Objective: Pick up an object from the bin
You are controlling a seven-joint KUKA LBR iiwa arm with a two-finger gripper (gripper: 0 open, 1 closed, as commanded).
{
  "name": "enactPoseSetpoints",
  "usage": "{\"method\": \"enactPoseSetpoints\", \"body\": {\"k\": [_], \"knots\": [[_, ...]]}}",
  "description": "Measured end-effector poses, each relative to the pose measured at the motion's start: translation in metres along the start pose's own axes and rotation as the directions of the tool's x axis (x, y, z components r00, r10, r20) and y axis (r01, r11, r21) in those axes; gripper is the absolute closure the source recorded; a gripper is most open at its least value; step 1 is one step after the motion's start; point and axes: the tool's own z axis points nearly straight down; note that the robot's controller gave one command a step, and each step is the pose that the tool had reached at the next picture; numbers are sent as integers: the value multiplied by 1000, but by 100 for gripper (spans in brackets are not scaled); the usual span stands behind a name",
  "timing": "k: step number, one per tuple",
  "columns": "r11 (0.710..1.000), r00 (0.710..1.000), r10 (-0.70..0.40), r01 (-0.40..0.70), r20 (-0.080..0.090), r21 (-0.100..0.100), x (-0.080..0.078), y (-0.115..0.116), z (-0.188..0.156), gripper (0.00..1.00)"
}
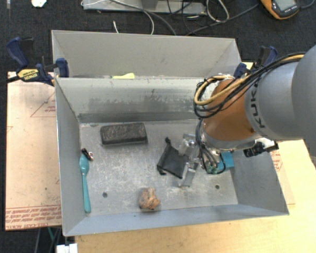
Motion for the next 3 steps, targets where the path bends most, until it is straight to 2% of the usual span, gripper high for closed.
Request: {"method": "enactPoseSetpoints", "body": {"k": [1,2,3], "knots": [[998,998,56,-56,3,-1,12,25,-2,0],[999,999,40,-40,5,-1,8,19,-2,0],[998,998,61,-61,5,-4,13,34,-3,100]]}}
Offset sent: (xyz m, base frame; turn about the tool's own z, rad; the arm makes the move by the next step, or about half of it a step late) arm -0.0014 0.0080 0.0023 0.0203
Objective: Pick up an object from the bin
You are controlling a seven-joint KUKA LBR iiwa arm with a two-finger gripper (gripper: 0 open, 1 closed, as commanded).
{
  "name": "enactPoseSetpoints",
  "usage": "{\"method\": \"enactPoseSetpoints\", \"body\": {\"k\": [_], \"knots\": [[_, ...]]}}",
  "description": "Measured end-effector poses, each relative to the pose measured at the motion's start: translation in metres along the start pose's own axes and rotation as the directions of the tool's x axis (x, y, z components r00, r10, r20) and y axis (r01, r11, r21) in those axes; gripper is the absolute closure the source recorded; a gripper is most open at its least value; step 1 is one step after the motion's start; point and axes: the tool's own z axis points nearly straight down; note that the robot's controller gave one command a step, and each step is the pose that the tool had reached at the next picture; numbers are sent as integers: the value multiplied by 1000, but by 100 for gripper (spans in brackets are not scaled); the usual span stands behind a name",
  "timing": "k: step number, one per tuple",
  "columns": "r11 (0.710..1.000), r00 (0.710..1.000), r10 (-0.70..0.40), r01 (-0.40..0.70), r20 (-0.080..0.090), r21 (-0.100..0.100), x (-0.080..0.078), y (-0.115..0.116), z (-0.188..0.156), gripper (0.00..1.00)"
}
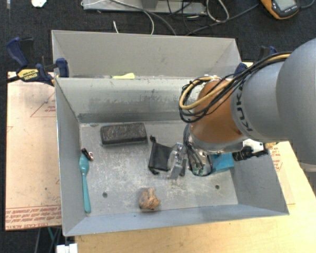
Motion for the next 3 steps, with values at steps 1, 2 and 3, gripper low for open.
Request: {"method": "enactPoseSetpoints", "body": {"k": [1,2,3], "knots": [[1000,1000,0,0,0,0,0,0,0,100],[1000,1000,0,0,0,0,0,0,-3,100],[1000,1000,-2,2,-1,-1,0,1,-21,100]]}}
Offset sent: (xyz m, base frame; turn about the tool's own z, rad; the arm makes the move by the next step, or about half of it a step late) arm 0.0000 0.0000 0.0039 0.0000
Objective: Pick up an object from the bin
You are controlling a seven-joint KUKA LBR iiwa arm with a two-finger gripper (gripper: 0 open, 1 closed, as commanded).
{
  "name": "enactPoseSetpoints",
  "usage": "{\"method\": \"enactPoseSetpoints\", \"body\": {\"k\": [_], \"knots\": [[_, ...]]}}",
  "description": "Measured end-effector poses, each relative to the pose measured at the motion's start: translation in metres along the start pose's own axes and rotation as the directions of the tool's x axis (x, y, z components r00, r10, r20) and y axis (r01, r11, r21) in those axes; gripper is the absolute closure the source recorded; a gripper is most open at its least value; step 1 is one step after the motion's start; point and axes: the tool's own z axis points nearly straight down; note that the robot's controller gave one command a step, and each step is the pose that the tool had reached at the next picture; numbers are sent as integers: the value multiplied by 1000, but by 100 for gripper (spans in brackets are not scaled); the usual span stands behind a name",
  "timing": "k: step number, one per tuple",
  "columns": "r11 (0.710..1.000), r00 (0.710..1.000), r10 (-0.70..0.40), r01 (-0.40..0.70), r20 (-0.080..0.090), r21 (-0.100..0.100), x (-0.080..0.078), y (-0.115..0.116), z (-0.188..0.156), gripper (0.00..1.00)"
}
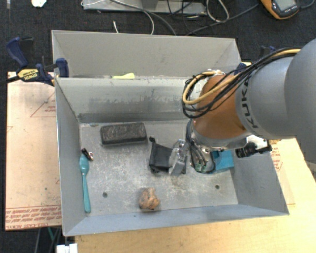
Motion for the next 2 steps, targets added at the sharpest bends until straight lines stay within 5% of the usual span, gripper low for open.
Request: {"method": "enactPoseSetpoints", "body": {"k": [2], "knots": [[1000,1000,-2,2,-3,0,1,1,-56,100]]}}
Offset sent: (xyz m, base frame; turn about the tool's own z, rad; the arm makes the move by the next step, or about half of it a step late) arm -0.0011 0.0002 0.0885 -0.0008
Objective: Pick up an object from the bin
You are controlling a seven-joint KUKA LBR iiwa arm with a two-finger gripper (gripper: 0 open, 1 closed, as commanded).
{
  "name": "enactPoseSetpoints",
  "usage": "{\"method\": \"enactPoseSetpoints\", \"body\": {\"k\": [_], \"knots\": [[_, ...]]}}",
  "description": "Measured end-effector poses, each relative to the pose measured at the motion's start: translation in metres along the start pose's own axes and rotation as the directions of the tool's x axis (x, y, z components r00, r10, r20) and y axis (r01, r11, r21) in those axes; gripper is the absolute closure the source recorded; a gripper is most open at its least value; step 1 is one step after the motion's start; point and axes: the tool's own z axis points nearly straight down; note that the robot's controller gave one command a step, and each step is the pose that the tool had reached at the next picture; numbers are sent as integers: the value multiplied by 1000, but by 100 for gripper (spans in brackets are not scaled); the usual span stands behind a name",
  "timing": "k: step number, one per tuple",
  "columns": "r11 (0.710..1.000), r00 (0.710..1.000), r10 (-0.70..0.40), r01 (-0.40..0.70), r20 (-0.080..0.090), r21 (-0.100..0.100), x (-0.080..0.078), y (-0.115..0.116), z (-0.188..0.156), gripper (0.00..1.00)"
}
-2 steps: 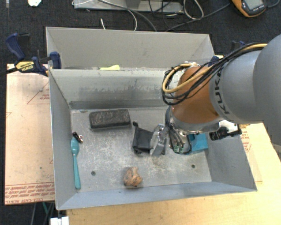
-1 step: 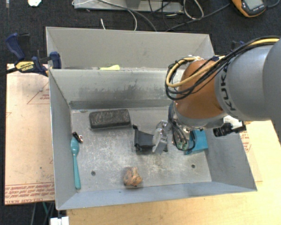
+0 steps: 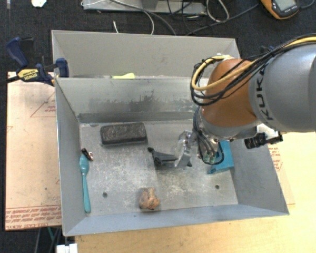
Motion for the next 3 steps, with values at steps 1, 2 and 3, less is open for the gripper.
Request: {"method": "enactPoseSetpoints", "body": {"k": [1,2,3], "knots": [[1000,1000,-1,1,7,-3,-2,1,-23,100],[1000,1000,-2,2,-2,-1,0,1,-41,100],[1000,1000,-4,4,4,-3,-1,2,-70,100]]}}
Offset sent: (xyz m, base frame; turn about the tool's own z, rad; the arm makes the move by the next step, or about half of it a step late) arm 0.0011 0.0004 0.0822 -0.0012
